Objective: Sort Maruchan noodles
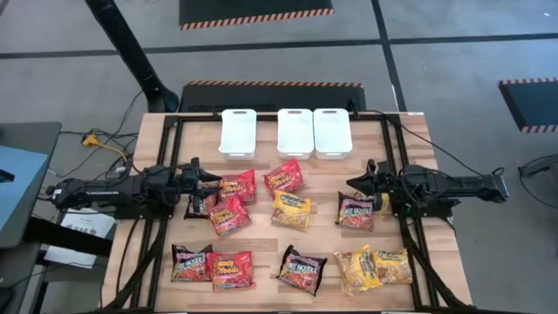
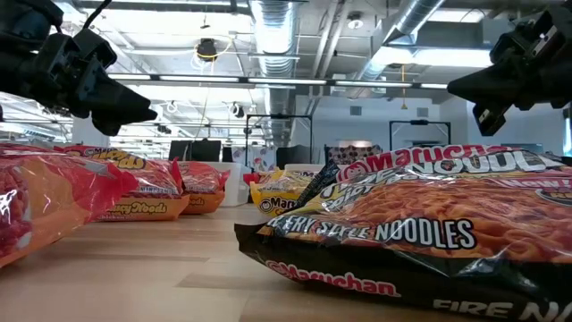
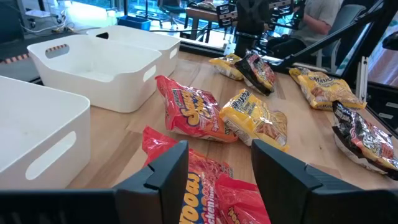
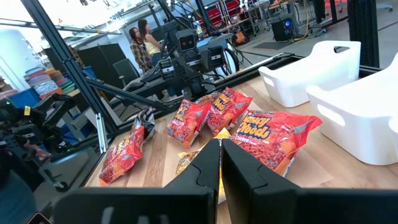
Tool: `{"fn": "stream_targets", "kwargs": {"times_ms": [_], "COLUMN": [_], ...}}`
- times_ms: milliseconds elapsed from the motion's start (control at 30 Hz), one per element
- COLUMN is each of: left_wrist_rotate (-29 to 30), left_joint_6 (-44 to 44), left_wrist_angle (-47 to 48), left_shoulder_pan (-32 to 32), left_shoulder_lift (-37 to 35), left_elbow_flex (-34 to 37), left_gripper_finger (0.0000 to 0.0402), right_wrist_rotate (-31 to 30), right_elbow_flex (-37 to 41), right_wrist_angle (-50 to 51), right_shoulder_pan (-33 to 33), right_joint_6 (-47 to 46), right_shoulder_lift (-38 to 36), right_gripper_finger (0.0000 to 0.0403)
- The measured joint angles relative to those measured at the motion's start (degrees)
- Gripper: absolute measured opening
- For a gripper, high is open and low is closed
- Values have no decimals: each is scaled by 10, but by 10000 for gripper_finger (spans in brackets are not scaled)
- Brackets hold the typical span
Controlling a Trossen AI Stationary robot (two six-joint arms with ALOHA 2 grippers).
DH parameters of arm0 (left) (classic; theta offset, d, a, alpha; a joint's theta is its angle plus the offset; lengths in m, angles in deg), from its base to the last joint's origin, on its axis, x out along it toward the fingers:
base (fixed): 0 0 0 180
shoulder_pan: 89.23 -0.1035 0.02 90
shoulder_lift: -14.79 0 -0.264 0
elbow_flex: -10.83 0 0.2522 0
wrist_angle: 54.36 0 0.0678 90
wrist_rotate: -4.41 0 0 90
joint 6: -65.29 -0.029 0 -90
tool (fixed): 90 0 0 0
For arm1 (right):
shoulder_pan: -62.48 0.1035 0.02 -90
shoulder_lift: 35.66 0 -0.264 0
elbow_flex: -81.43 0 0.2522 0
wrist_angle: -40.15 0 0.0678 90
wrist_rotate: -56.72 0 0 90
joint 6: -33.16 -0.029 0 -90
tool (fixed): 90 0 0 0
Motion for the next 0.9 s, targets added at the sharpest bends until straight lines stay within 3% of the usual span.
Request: {"fn": "stream_targets", "kwargs": {"times_ms": [900], "left_wrist_rotate": [3], "left_joint_6": [59], "left_wrist_angle": [0], "left_shoulder_pan": [0], "left_shoulder_lift": [0], "left_elbow_flex": [0], "left_gripper_finger": [164], "right_wrist_rotate": [-2], "right_elbow_flex": [0], "right_wrist_angle": [-2], "right_shoulder_pan": [-1], "right_joint_6": [0], "right_shoulder_lift": [0], "right_gripper_finger": [43]}}
